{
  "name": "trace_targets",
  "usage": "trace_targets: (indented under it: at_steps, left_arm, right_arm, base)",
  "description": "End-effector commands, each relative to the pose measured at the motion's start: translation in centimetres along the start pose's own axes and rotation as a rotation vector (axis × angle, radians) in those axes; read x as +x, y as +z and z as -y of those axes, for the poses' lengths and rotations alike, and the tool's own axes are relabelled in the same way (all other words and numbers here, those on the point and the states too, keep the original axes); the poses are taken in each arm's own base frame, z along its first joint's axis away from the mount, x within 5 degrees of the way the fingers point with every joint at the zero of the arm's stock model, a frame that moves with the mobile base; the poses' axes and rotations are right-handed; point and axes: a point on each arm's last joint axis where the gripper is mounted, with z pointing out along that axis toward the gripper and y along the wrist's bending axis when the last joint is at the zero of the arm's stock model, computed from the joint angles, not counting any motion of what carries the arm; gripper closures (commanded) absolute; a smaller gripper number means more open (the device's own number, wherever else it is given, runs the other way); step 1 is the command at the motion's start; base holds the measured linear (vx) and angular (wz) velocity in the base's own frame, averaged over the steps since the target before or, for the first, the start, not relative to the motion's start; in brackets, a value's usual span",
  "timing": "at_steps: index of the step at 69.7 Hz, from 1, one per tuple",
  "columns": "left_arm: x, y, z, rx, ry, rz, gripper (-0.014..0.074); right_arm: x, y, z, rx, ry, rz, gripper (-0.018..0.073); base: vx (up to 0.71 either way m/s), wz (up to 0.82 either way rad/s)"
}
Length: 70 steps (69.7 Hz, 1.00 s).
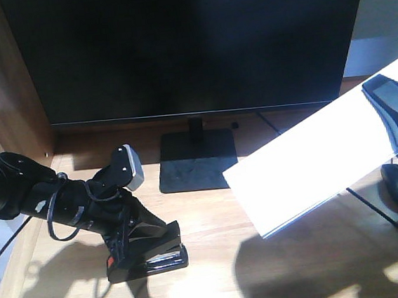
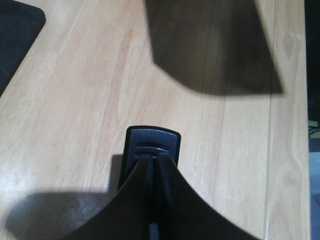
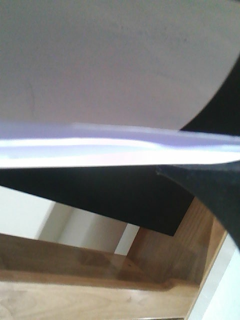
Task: Grab stapler and paper to desk for stapling
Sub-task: 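Swing the white paper sheet down toward the desk with the right gripper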
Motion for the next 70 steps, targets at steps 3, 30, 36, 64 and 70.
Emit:
trace_targets:
  at_steps: [3, 30, 36, 64, 70]
  left_arm:
    - [-1.9, -1.0, 0.3, -0.005, 0.015, 0.072, 0.0603]
    - [-1.9, -1.0, 0.3, -0.005, 0.015, 0.072, 0.0603]
    - [-1.9, -1.0, 0.3, -0.005, 0.015, 0.072, 0.0603]
    - [-1.9, -1.0, 0.3, -0.005, 0.015, 0.072, 0.0603]
    - [-1.9, -1.0, 0.3, -0.005, 0.015, 0.072, 0.0603]
  right_arm:
    - [-1.2, 0.0, -1.5, -0.085, -0.033, 0.082, 0.0565]
    - [-2.6, -0.3, -1.5, -0.098, 0.007, 0.179, 0.0565]
    - [-3.1, -0.2, -0.9, -0.053, 0.019, 0.183, 0.0565]
    - [-3.8, -0.1, 0.7, 0.032, -0.05, 0.092, 0.0565]
    - [-3.4, 0.3, 0.9, 0.033, -0.048, 0.036, 0.0565]
  base:
    - [0.0, 0.0]
    - [0.0, 0.0]
    - [0.0, 0.0]
    - [0.0, 0.0]
    - [0.0, 0.0]
